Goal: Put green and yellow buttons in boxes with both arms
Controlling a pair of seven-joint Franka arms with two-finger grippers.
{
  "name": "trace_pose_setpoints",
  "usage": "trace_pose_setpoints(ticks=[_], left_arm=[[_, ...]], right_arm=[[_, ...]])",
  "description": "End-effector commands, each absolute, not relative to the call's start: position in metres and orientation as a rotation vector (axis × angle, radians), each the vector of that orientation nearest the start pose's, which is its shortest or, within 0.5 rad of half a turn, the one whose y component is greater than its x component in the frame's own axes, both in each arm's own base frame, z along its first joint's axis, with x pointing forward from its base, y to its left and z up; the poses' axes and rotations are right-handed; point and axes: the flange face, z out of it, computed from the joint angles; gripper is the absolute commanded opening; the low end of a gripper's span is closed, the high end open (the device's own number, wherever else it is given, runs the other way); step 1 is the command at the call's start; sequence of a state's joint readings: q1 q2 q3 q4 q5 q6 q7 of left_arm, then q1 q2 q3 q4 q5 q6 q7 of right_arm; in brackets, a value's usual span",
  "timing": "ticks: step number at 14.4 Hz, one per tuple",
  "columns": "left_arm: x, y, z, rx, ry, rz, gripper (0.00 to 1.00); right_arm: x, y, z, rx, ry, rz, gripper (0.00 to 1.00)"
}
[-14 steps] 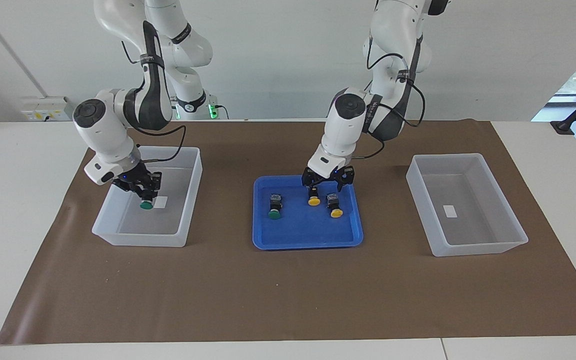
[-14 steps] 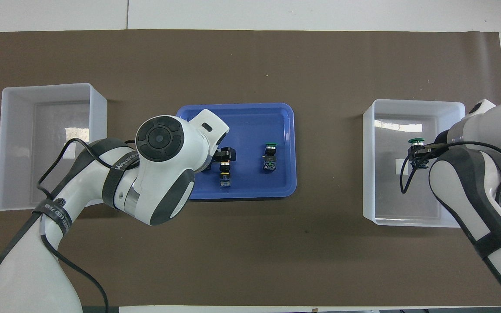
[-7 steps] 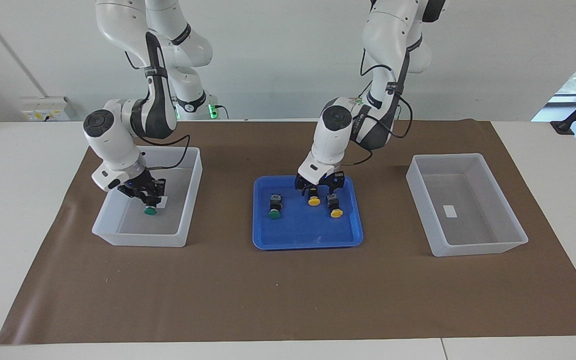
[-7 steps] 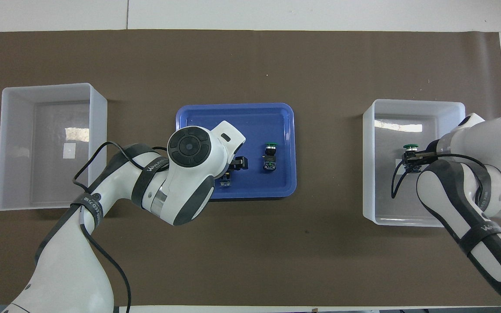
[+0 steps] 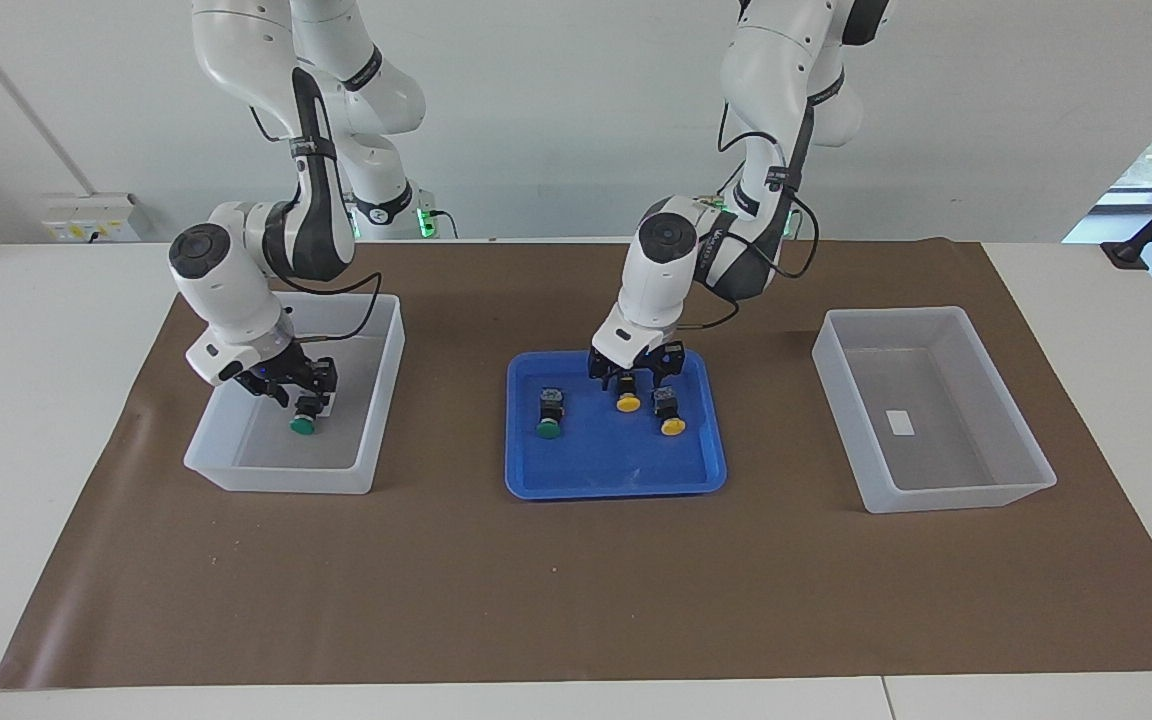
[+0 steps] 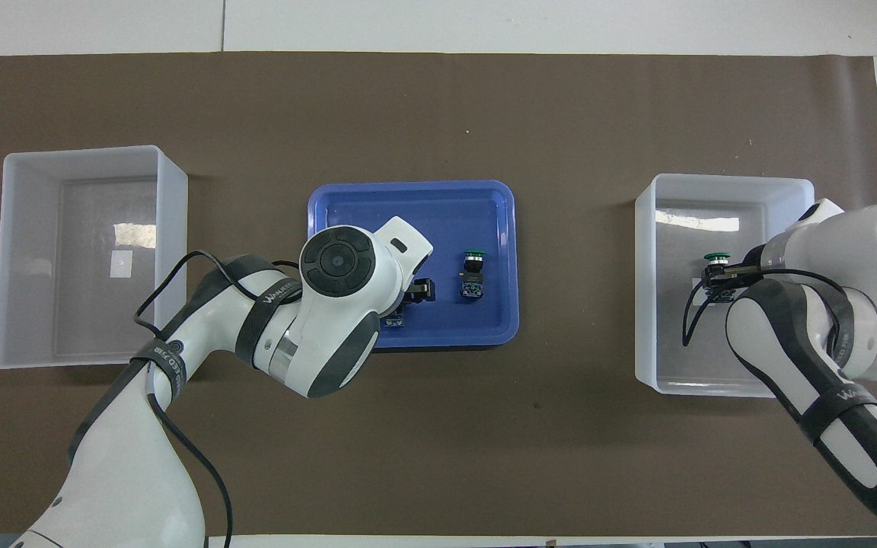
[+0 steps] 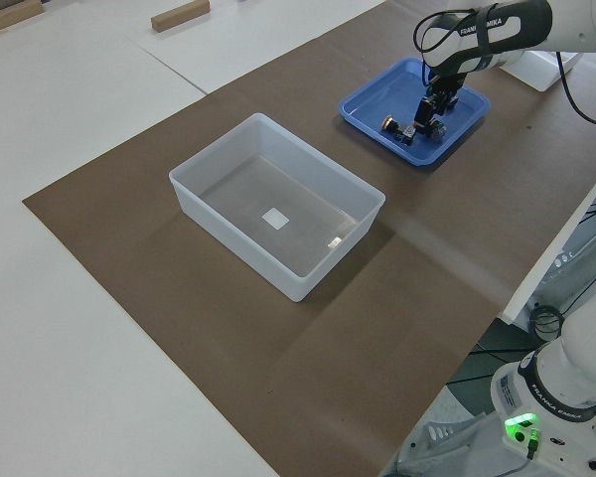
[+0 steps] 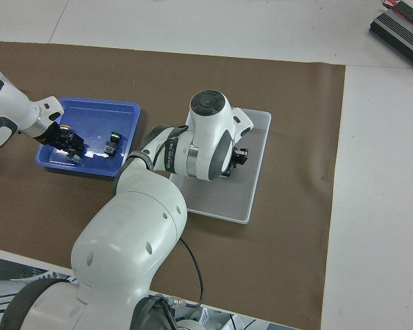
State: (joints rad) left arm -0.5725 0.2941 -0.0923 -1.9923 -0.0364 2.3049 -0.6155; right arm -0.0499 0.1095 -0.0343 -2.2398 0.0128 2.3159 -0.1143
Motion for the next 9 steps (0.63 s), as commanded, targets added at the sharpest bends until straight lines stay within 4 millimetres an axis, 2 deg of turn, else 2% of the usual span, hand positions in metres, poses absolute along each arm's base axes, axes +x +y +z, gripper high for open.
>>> trace_pose_setpoints(ticks=[1,3,5,7,9], left_arm=[[0.47,-0.372,0.31,-3.193,0.007,0.001,0.82],[0.466,-0.373,0.308,-3.19,0.015,0.008,0.69],[0.463,-0.375,0.306,-3.187,0.022,0.014,0.57],[0.463,-0.375,0.306,-3.186,0.025,0.014,0.44],[0.463,-0.374,0.306,-3.186,0.022,0.014,0.31]], right_arm=[[0.546,-0.039,0.367,-3.135,-0.036,0.115,1.0],[0.564,-0.022,0.417,-3.132,-0.08,0.137,1.0],[0.573,0.016,0.453,-3.126,-0.161,0.141,1.0],[0.576,0.056,0.477,-3.127,-0.125,0.131,1.0],[0.573,0.108,0.489,-3.133,-0.113,0.101,1.0]])
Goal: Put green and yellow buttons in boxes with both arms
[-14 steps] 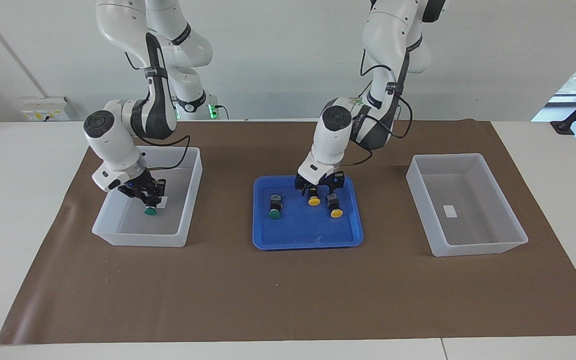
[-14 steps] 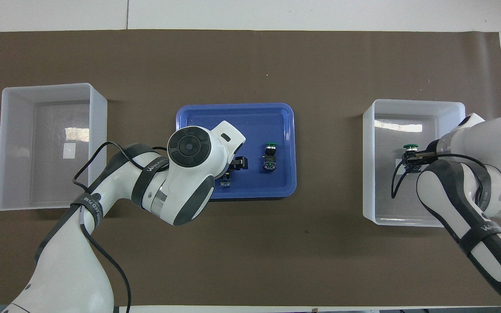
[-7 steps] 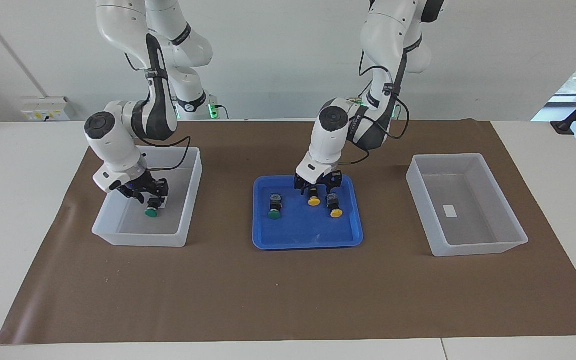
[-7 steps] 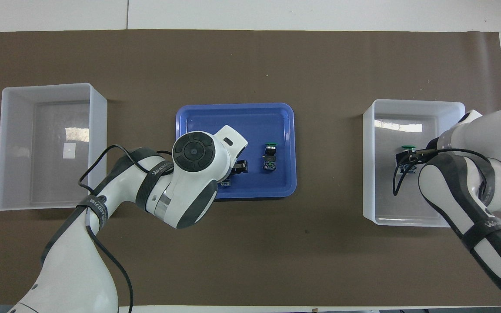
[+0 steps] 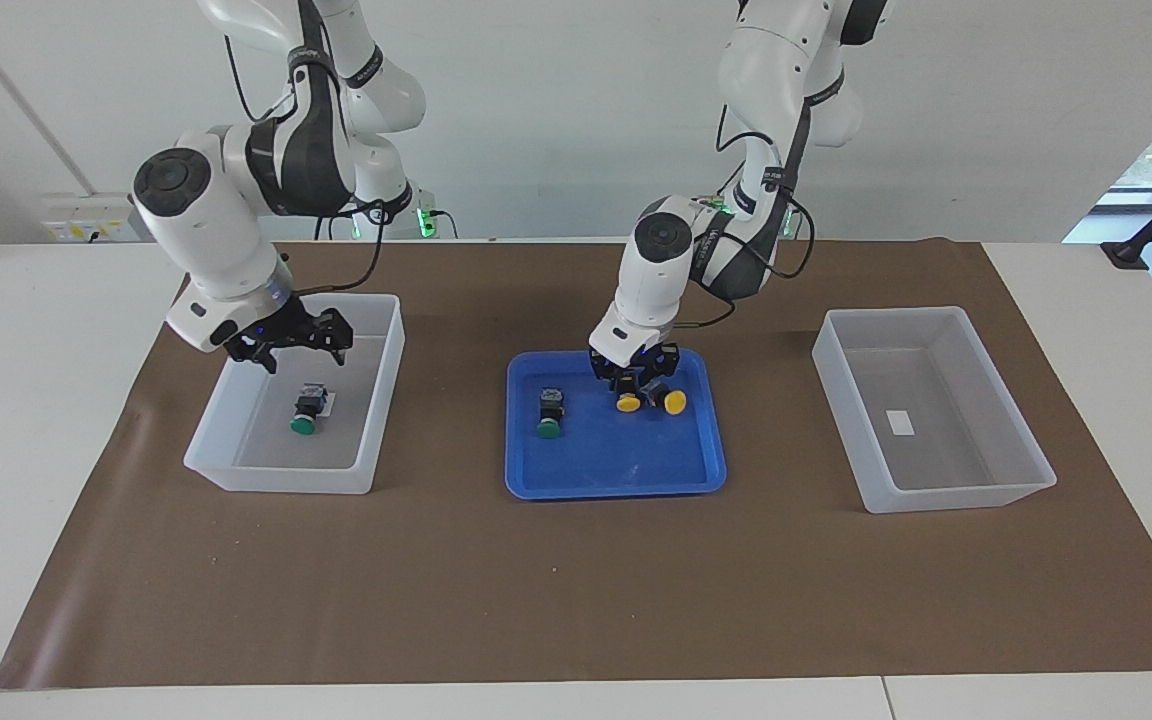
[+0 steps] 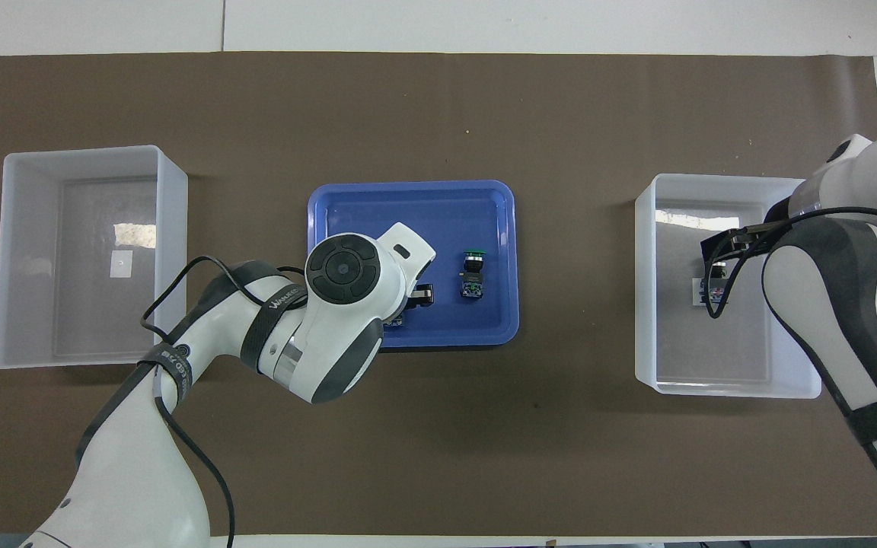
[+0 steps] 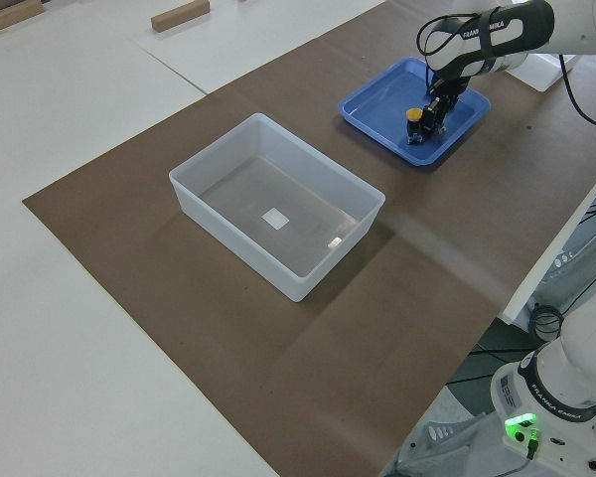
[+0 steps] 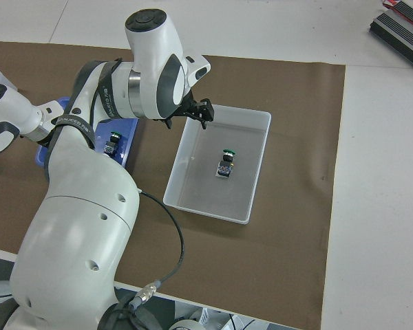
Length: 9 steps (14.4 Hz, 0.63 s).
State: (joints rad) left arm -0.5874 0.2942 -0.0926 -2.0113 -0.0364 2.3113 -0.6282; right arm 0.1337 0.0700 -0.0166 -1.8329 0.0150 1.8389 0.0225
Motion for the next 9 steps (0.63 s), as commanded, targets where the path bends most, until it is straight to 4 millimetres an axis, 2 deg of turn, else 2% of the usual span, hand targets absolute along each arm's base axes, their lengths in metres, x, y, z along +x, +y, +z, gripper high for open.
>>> trace_pose_setpoints(ticks=[1,3,9], left_arm=[[0.463,-0.374,0.306,-3.186,0.022,0.014,0.23],[0.465,-0.373,0.307,-3.187,0.017,0.012,0.0],[0.468,-0.37,0.32,-3.187,0.009,0.011,0.0]], right_arm=[[0.572,0.128,0.49,-3.134,-0.094,0.078,1.0],[0.569,0.149,0.491,-3.131,-0.061,0.048,1.0],[0.564,0.165,0.492,-3.129,-0.026,0.048,1.0]])
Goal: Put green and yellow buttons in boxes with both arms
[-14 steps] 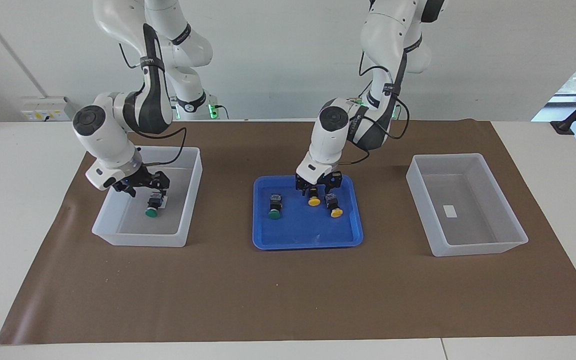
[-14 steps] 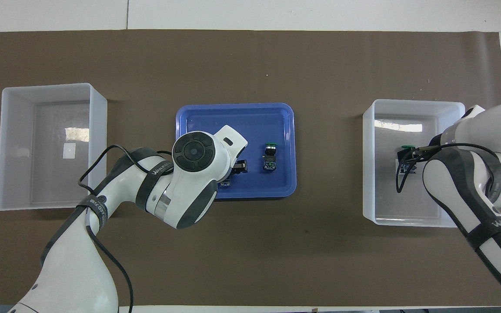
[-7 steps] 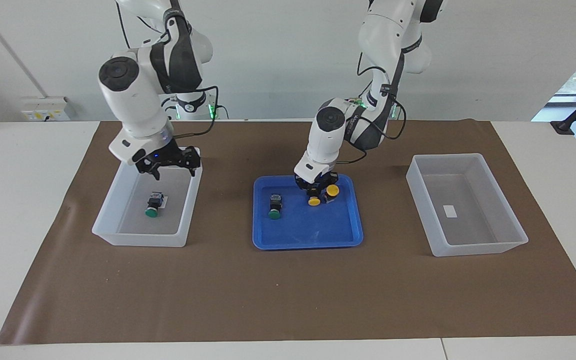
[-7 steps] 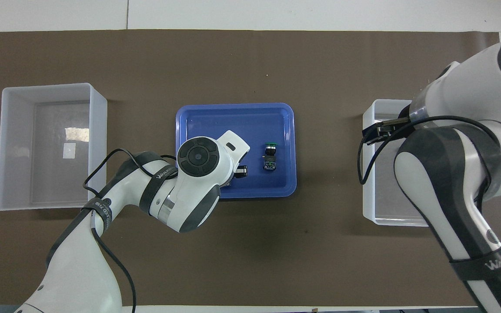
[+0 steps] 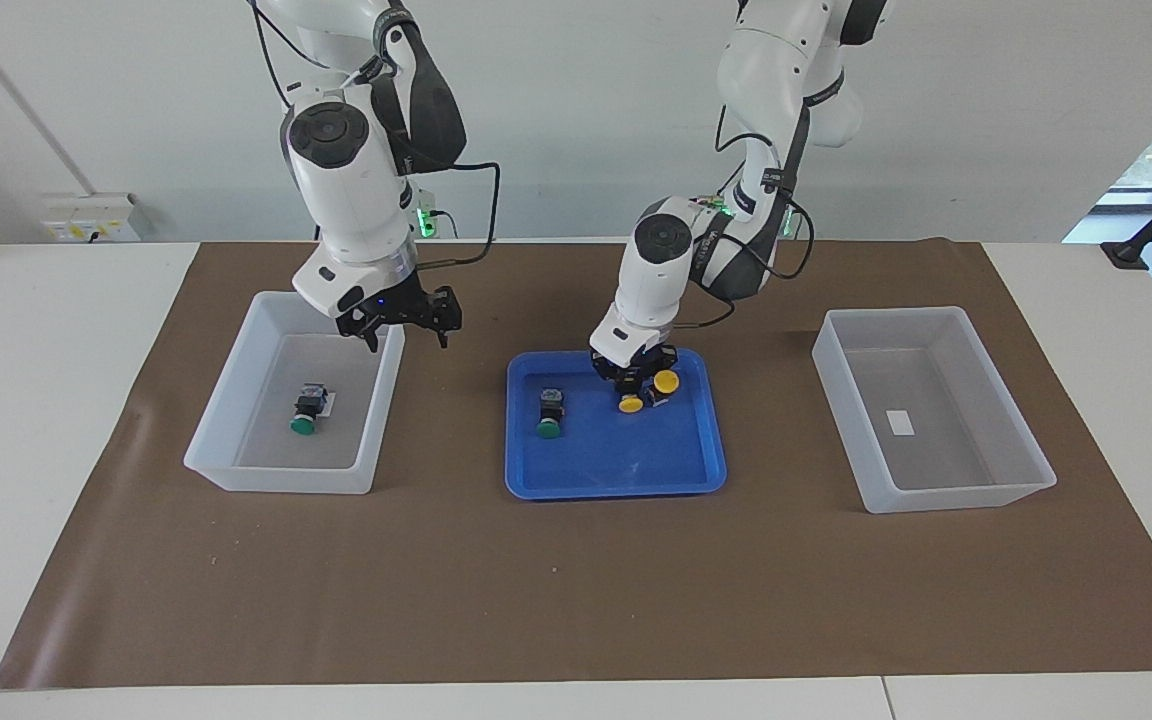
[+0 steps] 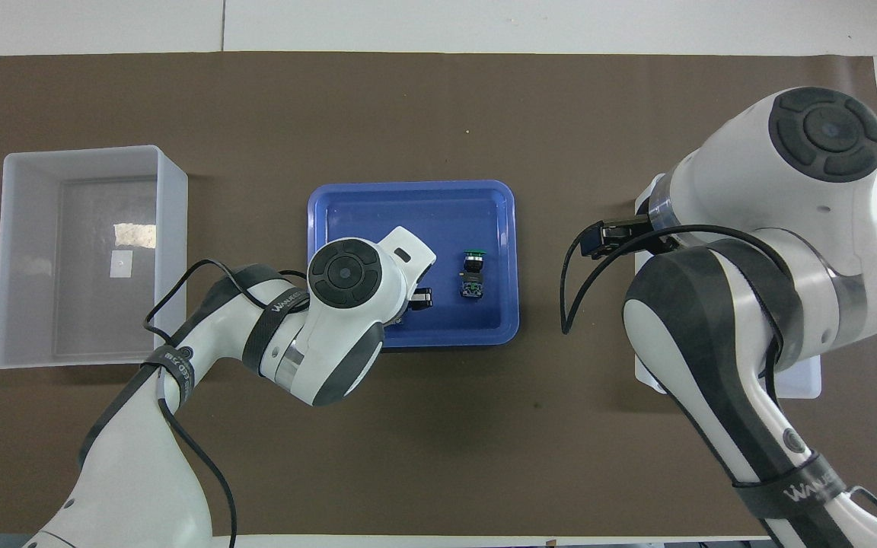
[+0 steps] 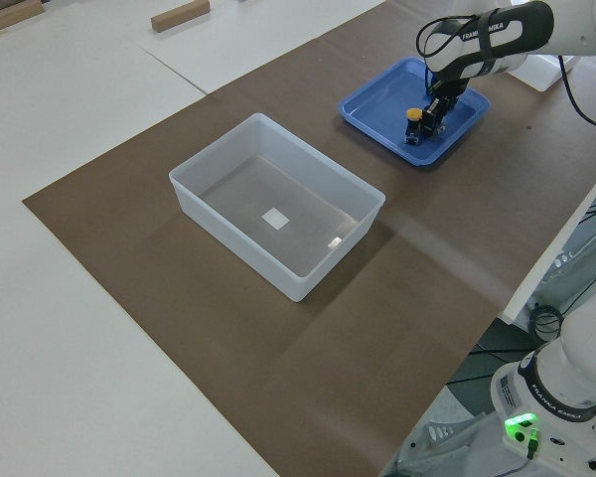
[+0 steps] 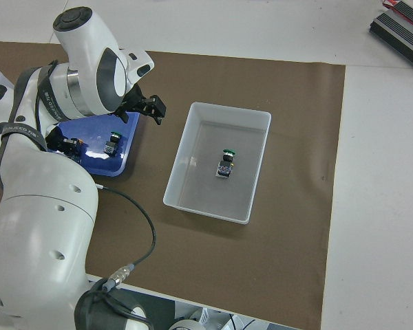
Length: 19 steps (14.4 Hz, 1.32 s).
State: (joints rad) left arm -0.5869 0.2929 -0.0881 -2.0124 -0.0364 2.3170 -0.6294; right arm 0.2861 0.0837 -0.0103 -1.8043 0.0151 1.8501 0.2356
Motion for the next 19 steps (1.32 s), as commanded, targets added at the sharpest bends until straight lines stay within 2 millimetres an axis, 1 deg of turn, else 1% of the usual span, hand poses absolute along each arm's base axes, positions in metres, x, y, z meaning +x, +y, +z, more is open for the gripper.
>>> trace_pose_setpoints(ticks=[1,3,5,6,7,8,9,10,11,12,13,14,15,16,17,18,19], left_arm=[[0.468,-0.371,0.333,-3.194,-0.001,0.011,0.0],[0.47,-0.371,0.366,-3.221,-0.044,0.058,0.0],[0.48,-0.364,0.393,-3.217,-0.069,0.086,0.0],[0.483,-0.362,0.411,-3.235,-0.089,0.09,0.0],[0.492,-0.349,0.426,-3.245,-0.127,0.09,0.0],[0.501,-0.331,0.438,-3.246,-0.17,0.083,0.0],[0.515,-0.311,0.455,-3.252,-0.209,0.067,0.0],[0.528,-0.29,0.469,-3.254,-0.228,0.059,0.0],[0.544,-0.259,0.486,-3.255,-0.246,0.05,0.0],[0.558,-0.224,0.495,-3.253,-0.235,0.055,0.0],[0.571,-0.183,0.499,-3.252,-0.198,0.067,0.0],[0.58,-0.138,0.502,-3.256,-0.131,0.063,0.0],[0.587,-0.099,0.499,-3.26,-0.064,0.048,0.0],[0.59,-0.064,0.493,-3.261,-0.006,0.04,0.0],[0.591,-0.029,0.485,-3.26,0.054,0.035,0.0],[0.591,-0.004,0.478,-3.257,0.119,0.023,0.0],[0.588,0.021,0.465,-3.254,0.16,0.02,0.0]], right_arm=[[0.564,0.165,0.49,-3.129,-0.026,0.048,1.0],[0.564,0.166,0.49,-3.127,-0.025,0.046,1.0],[0.564,0.165,0.49,-3.128,-0.025,0.048,1.0],[0.564,0.165,0.49,-3.127,-0.023,0.046,1.0],[0.564,0.166,0.491,-3.127,-0.025,0.044,1.0],[0.564,0.168,0.49,-3.115,-0.012,0.042,1.0],[0.565,0.171,0.491,-3.078,0.036,0.039,1.0],[0.566,0.176,0.492,-3.046,0.076,0.018,1.0],[0.563,0.201,0.492,-3.036,0.053,-0.019,1.0],[0.559,0.228,0.483,-3.034,0.06,-0.021,1.0],[0.558,0.253,0.478,-3.028,0.13,-0.047,1.0],[0.557,0.282,0.469,-3.013,0.186,-0.086,1.0],[0.554,0.309,0.456,-2.999,0.21,-0.106,1.0],[0.549,0.334,0.443,-2.995,0.21,-0.114,1.0],[0.545,0.352,0.421,-3.008,0.191,-0.116,1.0],[0.547,0.358,0.404,-3.018,0.182,-0.129,1.0],[0.548,0.362,0.386,-3.029,0.167,-0.135,1.0]])
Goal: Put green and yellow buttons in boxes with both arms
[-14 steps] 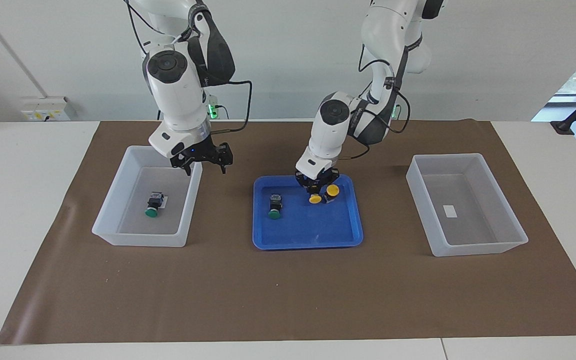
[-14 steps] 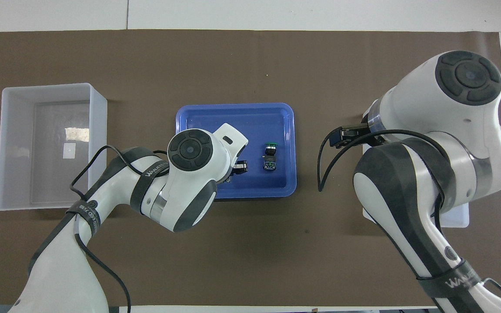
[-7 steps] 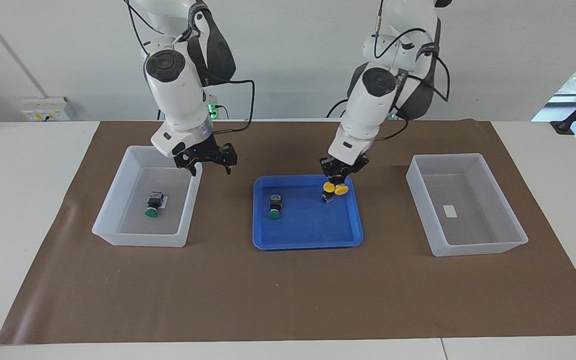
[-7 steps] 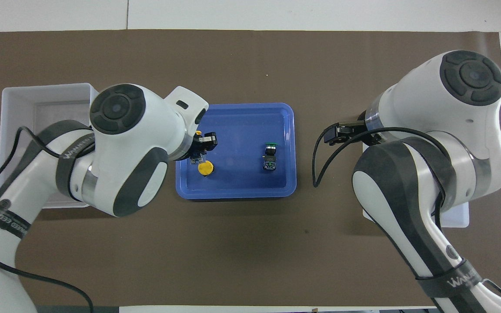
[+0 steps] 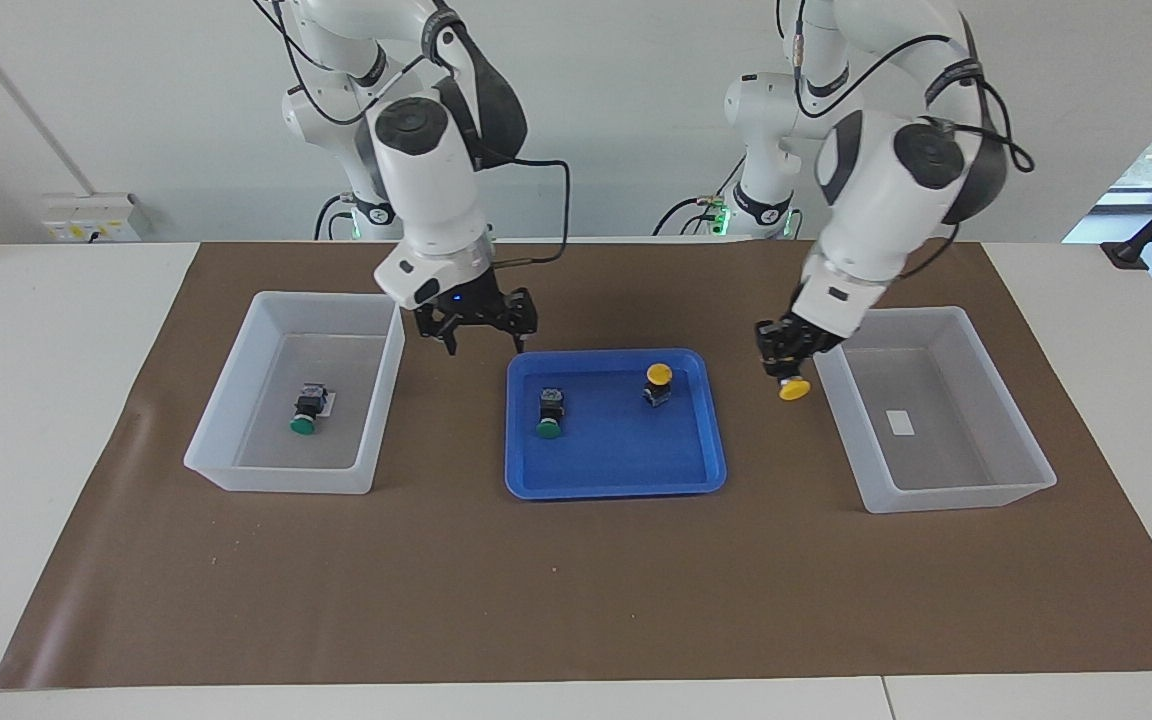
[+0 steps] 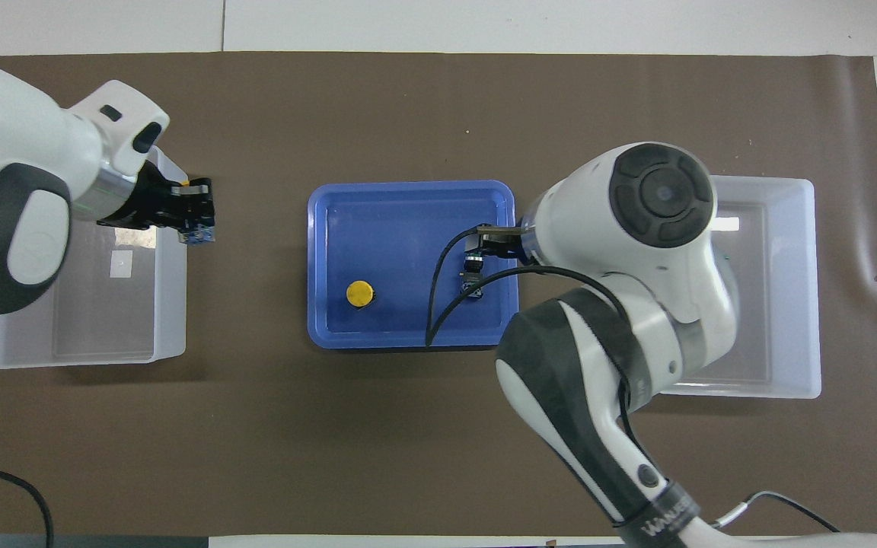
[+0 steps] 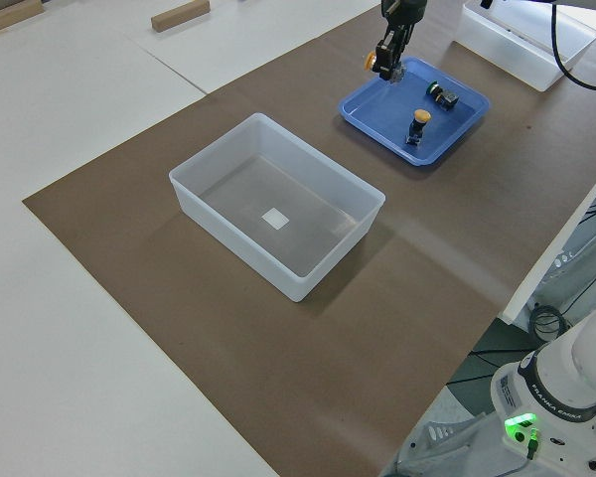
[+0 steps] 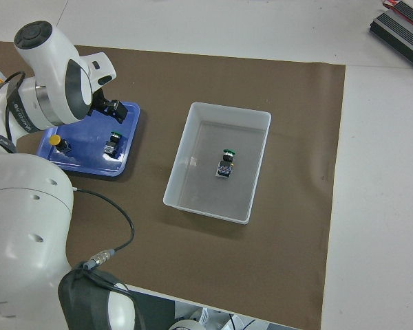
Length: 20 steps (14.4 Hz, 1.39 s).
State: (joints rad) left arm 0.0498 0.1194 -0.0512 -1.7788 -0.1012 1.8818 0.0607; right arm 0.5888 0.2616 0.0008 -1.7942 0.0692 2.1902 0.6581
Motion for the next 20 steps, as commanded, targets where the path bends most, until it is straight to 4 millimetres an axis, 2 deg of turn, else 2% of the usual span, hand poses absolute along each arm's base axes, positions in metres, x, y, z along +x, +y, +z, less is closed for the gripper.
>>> trace_pose_setpoints(ticks=[1,2,3,5,8,9,10,11,13,14,15,16,17,18,20], left_arm=[[0.583,0.036,0.452,-3.246,0.188,0.01,0.0],[0.577,0.04,0.438,-3.242,0.209,0.006,0.0],[0.57,0.041,0.425,-3.232,0.222,0.015,0.0],[0.552,0.06,0.396,-3.184,0.256,0.012,0.0],[0.54,0.063,0.381,-3.182,0.269,0.034,0.0],[0.538,0.064,0.378,-3.183,0.264,0.044,0.07],[0.535,0.072,0.379,-3.183,0.264,0.04,0.79],[0.535,0.075,0.38,-3.179,0.314,0.036,1.0],[0.535,0.085,0.382,-3.176,0.352,0.036,1.0],[0.536,0.085,0.383,-3.176,0.352,0.036,1.0],[0.536,0.085,0.382,-3.176,0.352,0.036,1.0],[0.536,0.085,0.383,-3.176,0.352,0.036,1.0],[0.537,0.085,0.383,-3.177,0.353,0.036,1.0],[0.539,0.085,0.385,-3.177,0.355,0.035,1.0],[0.546,0.08,0.399,-3.179,0.37,0.044,1.0]], right_arm=[[0.549,0.366,0.369,-3.04,0.155,-0.132,1.0],[0.547,0.37,0.357,-3.047,0.135,-0.136,0.99],[0.548,0.366,0.352,-3.063,0.115,-0.14,0.97],[0.546,0.356,0.343,-3.091,0.106,-0.13,0.97],[0.536,0.35,0.32,-3.091,0.103,-0.129,0.95],[0.535,0.348,0.317,-3.084,0.103,-0.142,0.95],[0.533,0.346,0.313,-3.087,0.103,-0.137,0.91],[0.531,0.347,0.312,-3.086,0.1,-0.139,0.86],[0.528,0.344,0.306,-3.078,0.097,-0.151,0.81],[0.527,0.345,0.303,-3.079,0.097,-0.149,0.74],[0.527,0.344,0.301,-3.083,0.1,-0.144,0.6],[0.527,0.345,0.301,-3.087,0.097,-0.135,0.41],[0.528,0.344,0.302,-3.089,0.1,-0.131,0.16],[0.528,0.344,0.303,-3.093,0.105,-0.123,0.0],[0.532,0.346,0.311,-3.106,0.12,-0.097,0.0]])
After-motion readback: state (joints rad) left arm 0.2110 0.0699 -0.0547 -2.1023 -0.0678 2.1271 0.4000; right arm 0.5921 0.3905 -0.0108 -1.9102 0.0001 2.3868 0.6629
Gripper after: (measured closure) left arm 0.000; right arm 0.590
